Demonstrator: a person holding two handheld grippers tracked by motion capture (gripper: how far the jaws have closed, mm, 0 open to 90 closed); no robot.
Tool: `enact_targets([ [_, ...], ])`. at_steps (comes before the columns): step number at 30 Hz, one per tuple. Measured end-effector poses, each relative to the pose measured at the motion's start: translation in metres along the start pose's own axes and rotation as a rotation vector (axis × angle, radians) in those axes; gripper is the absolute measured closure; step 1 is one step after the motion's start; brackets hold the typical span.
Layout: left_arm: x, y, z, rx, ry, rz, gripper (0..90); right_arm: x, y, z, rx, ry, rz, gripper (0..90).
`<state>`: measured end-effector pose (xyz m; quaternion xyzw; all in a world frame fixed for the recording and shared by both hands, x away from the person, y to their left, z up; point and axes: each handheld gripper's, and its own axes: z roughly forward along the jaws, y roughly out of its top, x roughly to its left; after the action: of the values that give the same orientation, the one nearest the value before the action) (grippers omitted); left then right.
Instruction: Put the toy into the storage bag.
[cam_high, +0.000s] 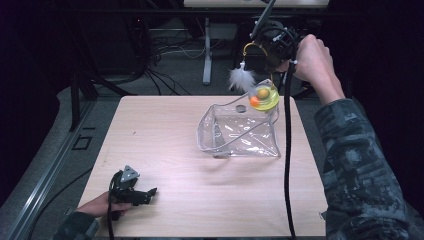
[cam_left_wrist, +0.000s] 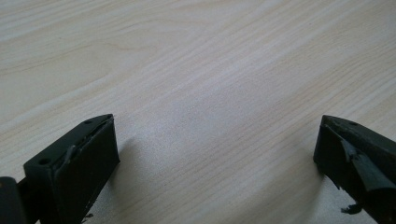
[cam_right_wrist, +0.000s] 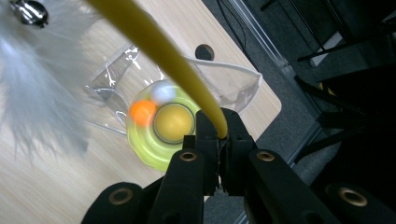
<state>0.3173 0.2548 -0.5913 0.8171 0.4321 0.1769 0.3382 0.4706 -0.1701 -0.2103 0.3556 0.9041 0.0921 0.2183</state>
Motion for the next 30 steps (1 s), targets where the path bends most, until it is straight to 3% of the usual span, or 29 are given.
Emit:
enact_targets([
  [18,0.0,0.0,0.0,0.0,0.0,0.001,0.0,0.013,0.006,0.036,-0.014,0.063,-0.004,87.8],
  [30,0.0,0.0,0.0,0.0,0.0,0.001,0.0,0.016,0.005,0.063,0.008,0.102,-0.005,87.8],
])
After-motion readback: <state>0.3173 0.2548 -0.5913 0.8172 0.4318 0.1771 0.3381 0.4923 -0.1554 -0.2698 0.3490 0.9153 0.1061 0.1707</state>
